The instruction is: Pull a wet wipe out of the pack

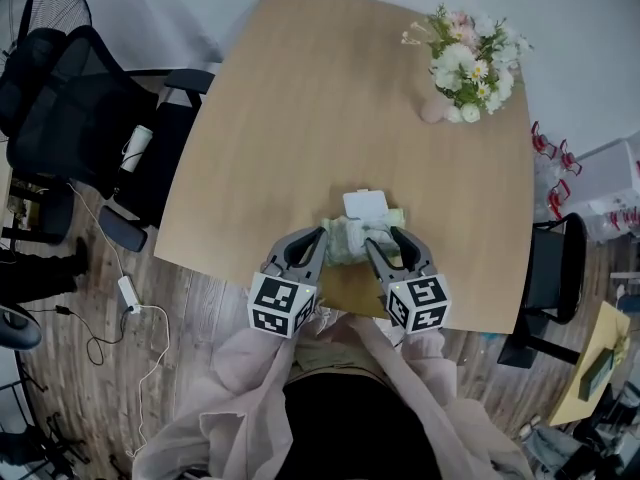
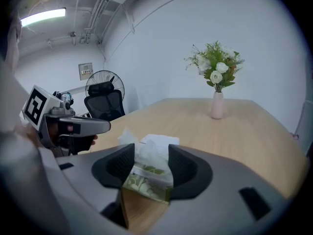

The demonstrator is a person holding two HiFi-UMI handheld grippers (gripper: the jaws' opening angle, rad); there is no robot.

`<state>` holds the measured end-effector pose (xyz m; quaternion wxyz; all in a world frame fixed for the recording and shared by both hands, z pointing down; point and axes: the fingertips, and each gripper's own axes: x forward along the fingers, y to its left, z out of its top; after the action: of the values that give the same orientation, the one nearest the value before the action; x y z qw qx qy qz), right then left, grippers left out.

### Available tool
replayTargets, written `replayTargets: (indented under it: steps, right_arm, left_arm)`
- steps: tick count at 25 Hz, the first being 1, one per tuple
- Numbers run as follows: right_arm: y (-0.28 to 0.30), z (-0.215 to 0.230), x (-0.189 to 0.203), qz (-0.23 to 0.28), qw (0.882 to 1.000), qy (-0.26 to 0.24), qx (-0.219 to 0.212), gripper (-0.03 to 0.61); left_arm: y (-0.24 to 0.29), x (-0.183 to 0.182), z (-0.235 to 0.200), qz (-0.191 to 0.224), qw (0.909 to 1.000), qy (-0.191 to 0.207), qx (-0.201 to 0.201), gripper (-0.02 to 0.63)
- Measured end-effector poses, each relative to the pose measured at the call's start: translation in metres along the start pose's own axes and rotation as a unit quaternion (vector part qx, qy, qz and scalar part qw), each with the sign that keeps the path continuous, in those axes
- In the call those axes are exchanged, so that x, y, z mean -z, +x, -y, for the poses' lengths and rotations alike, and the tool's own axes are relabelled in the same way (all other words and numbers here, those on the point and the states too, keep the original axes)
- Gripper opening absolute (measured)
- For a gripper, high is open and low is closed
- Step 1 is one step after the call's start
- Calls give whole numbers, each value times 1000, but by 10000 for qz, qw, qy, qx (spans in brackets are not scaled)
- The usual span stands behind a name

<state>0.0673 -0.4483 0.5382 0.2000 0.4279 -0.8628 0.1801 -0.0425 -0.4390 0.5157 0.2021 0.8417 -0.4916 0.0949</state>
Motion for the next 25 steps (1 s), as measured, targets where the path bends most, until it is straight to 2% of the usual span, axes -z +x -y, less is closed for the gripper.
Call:
replayTargets:
  steps: [5,14,25]
  right_arm:
    - [8,-5,1,-85,9998,-187,-43,180]
    - [10,-10,8,-181,9996,-197,-45,76]
    - [6,-10,11,-212,9995,-155,151,26]
  left_arm:
    - [1,3,-4,-33,10000,-45,-55,11]
    - [-1,4,-4,-49,9999,-68,-76,11]
    - [0,4,2,-23,10000,-47,37,11]
